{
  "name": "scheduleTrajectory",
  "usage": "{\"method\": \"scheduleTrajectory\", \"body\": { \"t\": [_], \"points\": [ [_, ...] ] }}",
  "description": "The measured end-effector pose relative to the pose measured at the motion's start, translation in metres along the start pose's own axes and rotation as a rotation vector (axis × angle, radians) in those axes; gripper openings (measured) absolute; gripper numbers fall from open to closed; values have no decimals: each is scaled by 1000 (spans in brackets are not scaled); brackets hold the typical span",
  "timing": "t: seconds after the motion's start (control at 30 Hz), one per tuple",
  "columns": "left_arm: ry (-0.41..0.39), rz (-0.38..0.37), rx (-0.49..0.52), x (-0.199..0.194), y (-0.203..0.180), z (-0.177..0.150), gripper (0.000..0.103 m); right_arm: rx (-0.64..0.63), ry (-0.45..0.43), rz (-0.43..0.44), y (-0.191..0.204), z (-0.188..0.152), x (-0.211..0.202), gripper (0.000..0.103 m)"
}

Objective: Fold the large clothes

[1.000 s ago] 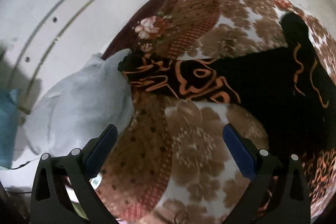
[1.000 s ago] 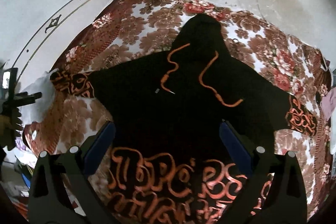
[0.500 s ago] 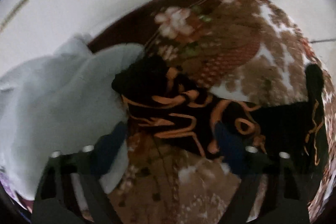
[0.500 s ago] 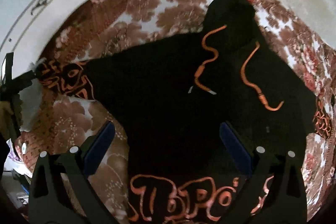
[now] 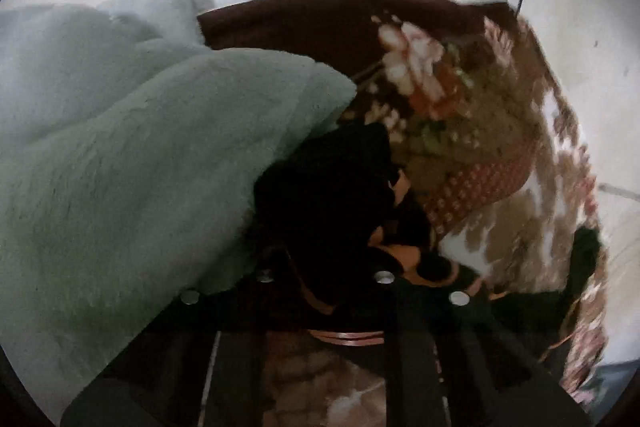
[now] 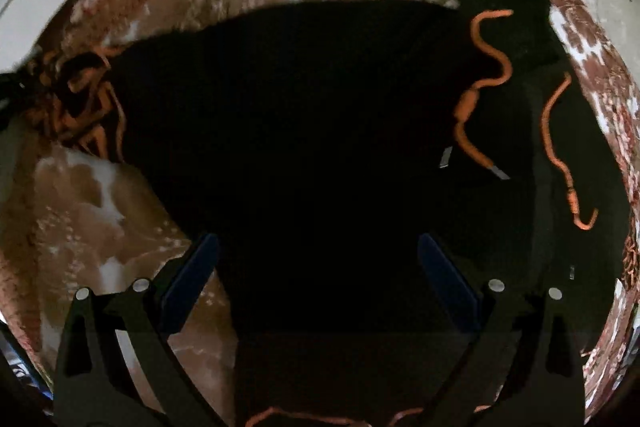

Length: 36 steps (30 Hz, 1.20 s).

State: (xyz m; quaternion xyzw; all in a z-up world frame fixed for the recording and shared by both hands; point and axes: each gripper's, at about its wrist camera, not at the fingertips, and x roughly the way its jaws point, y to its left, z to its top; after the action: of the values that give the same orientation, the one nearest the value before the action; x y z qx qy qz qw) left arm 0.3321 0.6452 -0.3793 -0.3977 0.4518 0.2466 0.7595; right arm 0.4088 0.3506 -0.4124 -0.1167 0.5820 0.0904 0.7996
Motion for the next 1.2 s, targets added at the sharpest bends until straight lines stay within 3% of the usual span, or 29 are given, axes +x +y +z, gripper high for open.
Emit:
{"method": "scheduleTrajectory", "body": {
  "t": [0.2, 0.37, 0.43, 0.57, 0.6, 0.67, 0.7, 0.8, 0.9, 1.0, 1.1, 1.2],
  "points": [
    [-122, -69, 132, -70, -41, -8, 8, -13, 18, 21, 8, -6, 30, 98],
    [-221, -200, 199, -147, -91, -15, 7, -42, 8, 46, 8, -6, 37, 98],
    [-232, -216, 187, -171, -110, -19, 7, -51, 5, 49, 6, -6, 37, 98],
    [-222, -318, 60, -203, -131, -30, 7, -86, -8, 53, 5, -4, 38, 98],
    [-229, -313, 42, -207, -133, -34, 8, -90, -12, 52, 5, -3, 38, 98],
    [-250, -233, 25, -202, -137, -39, 8, -92, -17, 54, 4, -2, 39, 98],
    [-236, -191, -8, -190, -131, -39, 8, -91, -15, 58, 3, -2, 39, 98],
    [-146, -151, -129, -151, -102, -38, 8, -90, -21, 72, -1, -2, 40, 98],
    [-106, -115, -224, -126, -68, -40, 8, -88, -33, 77, 0, -6, 37, 98],
    [-115, -54, -213, -119, -51, -40, 7, -87, -59, 82, 6, -12, 33, 98],
    [-93, -97, -247, -120, -40, -41, 7, -111, -75, 73, 14, -10, 33, 98],
    [-104, -191, -245, -144, -63, -47, 7, -102, -68, 60, 20, -12, 39, 98]
  ]
}}
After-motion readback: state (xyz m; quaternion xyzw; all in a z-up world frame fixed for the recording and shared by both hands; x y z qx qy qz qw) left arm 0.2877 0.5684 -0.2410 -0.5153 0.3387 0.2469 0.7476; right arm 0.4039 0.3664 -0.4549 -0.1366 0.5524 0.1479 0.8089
